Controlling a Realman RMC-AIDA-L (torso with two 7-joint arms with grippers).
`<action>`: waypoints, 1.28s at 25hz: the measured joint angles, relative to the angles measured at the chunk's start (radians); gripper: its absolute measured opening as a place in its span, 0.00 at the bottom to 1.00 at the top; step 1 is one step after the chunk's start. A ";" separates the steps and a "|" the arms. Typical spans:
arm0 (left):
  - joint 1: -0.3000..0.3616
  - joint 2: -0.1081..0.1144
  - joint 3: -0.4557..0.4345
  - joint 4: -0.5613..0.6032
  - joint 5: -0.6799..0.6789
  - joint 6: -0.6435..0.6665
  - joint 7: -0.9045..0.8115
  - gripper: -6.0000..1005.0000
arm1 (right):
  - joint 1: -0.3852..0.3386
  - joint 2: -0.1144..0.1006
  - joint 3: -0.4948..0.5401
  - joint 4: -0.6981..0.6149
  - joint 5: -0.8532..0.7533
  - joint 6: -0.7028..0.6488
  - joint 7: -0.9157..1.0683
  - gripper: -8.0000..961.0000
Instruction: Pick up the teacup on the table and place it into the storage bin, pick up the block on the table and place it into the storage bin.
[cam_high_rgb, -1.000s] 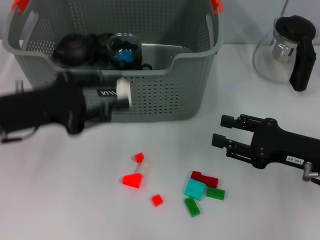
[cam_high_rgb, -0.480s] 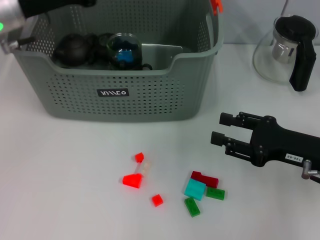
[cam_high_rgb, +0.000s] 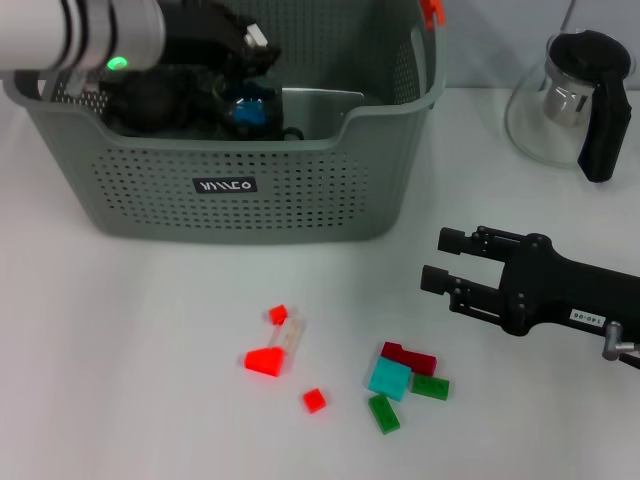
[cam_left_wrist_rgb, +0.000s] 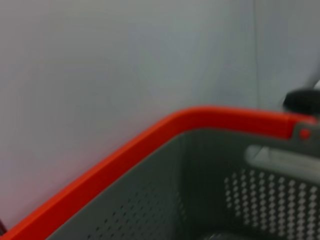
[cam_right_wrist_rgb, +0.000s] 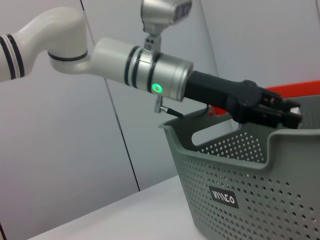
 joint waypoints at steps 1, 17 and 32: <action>0.000 -0.014 0.018 -0.003 0.033 -0.039 -0.009 0.45 | 0.000 0.000 -0.001 0.000 0.000 0.000 0.000 0.65; 0.093 -0.053 0.078 0.156 -0.024 -0.070 -0.077 0.52 | -0.001 0.000 0.002 0.000 0.000 -0.001 0.000 0.65; 0.308 0.006 -0.408 -0.171 -0.512 0.831 0.538 0.56 | 0.002 0.002 0.002 0.000 0.000 0.000 0.000 0.65</action>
